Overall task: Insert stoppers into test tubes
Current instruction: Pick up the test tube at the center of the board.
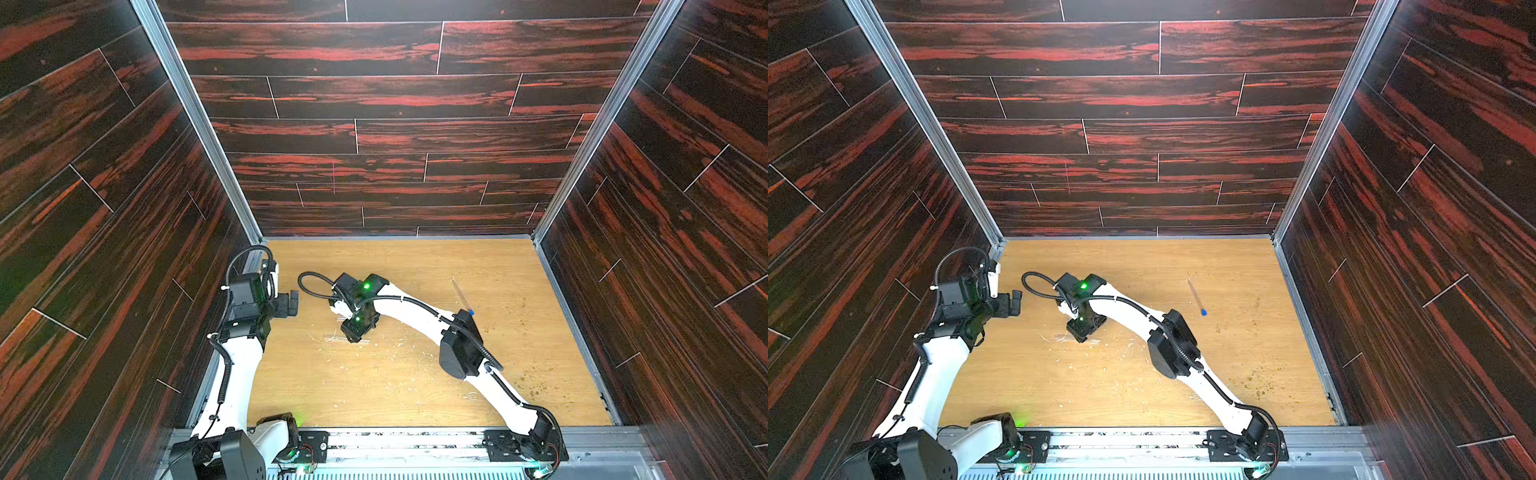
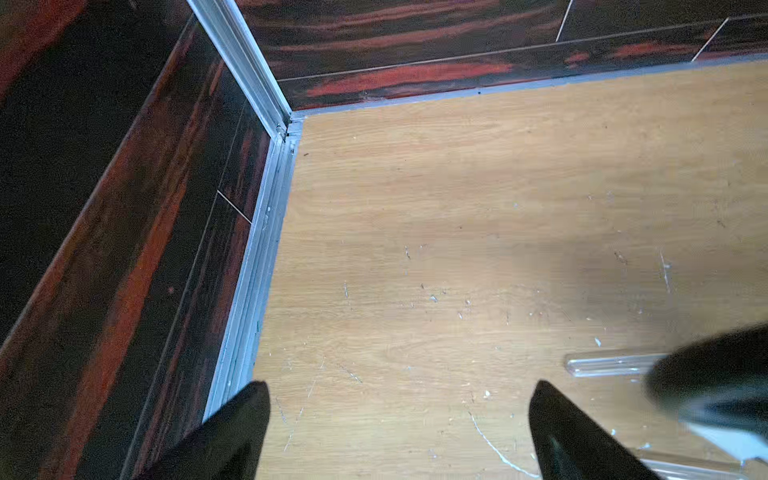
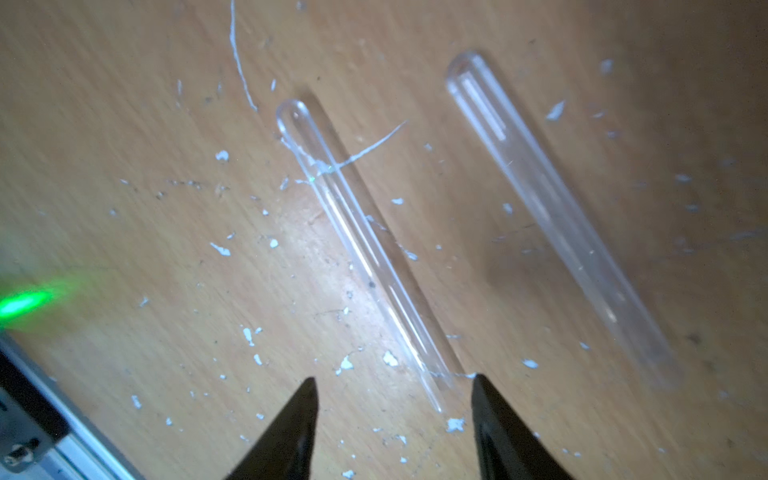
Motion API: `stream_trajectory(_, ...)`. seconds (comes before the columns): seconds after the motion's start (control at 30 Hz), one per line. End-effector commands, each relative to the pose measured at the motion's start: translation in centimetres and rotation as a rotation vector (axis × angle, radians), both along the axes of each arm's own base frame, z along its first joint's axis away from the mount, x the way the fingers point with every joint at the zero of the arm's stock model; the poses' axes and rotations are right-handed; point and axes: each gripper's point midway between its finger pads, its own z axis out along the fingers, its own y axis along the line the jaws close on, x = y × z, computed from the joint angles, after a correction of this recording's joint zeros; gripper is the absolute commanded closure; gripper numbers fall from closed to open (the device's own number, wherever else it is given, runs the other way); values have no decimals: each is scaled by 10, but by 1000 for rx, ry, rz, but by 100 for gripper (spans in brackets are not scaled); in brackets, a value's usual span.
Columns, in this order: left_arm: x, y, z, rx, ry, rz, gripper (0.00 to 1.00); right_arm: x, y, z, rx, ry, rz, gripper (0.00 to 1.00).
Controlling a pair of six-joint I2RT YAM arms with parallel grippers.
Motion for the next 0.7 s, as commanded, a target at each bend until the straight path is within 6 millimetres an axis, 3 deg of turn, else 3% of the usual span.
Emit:
stream_trajectory(0.0,-1,2,7,-27,-30,22,0,-3,-9,-27,-77,26,-1,45)
stream_trajectory(0.3,1,-1,8,-55,-45,12,0,-10,-13,-50,-127,46,15,58)
stream_trajectory(0.67,-1,0,7,-62,-38,11,0,-12,-25,-62,-190,32,26,68)
